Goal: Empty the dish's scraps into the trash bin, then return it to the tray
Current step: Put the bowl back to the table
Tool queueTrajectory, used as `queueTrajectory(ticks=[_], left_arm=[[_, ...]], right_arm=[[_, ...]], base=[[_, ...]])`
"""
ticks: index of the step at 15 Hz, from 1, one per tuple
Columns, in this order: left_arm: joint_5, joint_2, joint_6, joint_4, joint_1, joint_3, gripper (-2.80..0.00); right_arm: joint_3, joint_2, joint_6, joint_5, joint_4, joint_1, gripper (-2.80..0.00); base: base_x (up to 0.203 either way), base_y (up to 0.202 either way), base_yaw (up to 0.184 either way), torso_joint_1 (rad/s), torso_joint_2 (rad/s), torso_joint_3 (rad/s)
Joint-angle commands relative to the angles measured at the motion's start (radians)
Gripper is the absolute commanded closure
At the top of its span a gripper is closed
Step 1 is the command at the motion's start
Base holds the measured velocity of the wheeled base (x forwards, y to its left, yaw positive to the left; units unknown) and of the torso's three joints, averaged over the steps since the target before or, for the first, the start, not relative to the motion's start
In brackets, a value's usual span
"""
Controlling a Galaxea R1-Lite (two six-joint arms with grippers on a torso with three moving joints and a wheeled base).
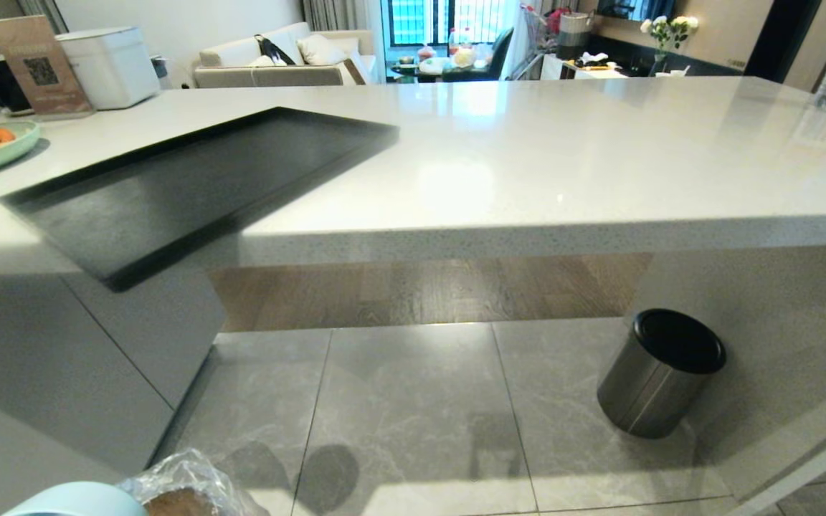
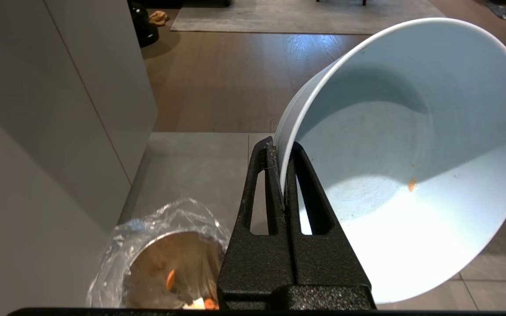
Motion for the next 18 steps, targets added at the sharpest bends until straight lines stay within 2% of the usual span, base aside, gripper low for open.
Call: queueTrajectory(ticks=[1, 3, 18], left_arm=[[0.001, 0.001, -0.002, 0.0, 0.0, 0.0, 0.0], [0.001, 0.001, 0.0, 0.0, 0.0, 0.0, 0.0], [0.001, 0.001, -0.002, 0.0, 0.0, 0.0, 0.0]], right_arm=[[0.0, 0.0, 0.001, 0.0, -0.001, 0.0, 0.0], [0.0, 0.001, 0.001, 0.0, -0.001, 0.0, 0.0], [0.0, 0.001, 0.001, 0.0, -0.001, 0.0, 0.0]], base=[[0.192, 0.0, 0.0, -0.001, 0.0, 0.004], [0.135, 0.0, 0.0, 0.007, 0.0, 0.005], [0.0, 0.0, 0.0, 0.0, 0.0, 0.0]])
